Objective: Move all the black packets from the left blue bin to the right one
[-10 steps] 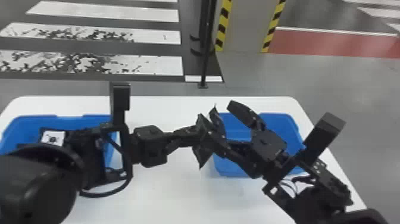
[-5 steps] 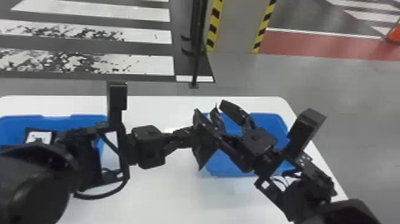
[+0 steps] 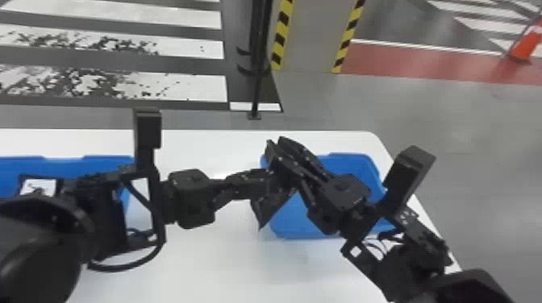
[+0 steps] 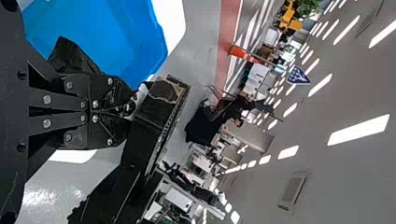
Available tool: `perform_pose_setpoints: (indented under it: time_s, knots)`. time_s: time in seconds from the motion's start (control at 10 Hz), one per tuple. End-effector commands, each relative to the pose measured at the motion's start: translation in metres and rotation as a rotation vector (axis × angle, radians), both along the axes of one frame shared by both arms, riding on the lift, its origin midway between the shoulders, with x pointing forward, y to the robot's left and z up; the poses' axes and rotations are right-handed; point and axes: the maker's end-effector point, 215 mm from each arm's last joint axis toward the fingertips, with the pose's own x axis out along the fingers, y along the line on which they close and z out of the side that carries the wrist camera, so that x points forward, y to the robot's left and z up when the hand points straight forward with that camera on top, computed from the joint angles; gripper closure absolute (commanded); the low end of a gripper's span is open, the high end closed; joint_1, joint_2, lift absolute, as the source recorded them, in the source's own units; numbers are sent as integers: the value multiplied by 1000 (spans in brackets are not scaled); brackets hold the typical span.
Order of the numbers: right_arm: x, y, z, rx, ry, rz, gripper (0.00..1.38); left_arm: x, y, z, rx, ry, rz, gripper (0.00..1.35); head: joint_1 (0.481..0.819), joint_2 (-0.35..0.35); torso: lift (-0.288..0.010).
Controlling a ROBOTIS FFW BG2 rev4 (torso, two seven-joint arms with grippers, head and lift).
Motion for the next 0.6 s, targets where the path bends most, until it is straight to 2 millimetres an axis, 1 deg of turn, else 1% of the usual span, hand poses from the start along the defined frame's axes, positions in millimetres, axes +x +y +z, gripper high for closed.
perform_pose_setpoints:
  time_s: [0.0,0.1,0.2,0.3,0.4,0.5]
  knots:
    - [-1,1,5,4,-7,2,1291,2,2,2,-5,-5,9,1173,695,-199,-139]
    - [-2,0,8,4,-13,2,1291,5,5,6,-24,-20,29,903,695,-196,-139]
    - [-3,-2,10,1,-16,-2,1291,9,11,4,-24,-14,47,753,695,-193,-139]
    - [-2,-6,9,-1,-11,-8,1291,12,17,1,-24,-12,68,656,695,-191,-139]
    - [3,-11,7,-4,-9,-18,1291,13,24,-3,-27,4,87,515,695,-187,-139]
    - [12,-20,2,4,-7,-34,1291,13,28,-3,-40,6,97,392,695,-182,-139]
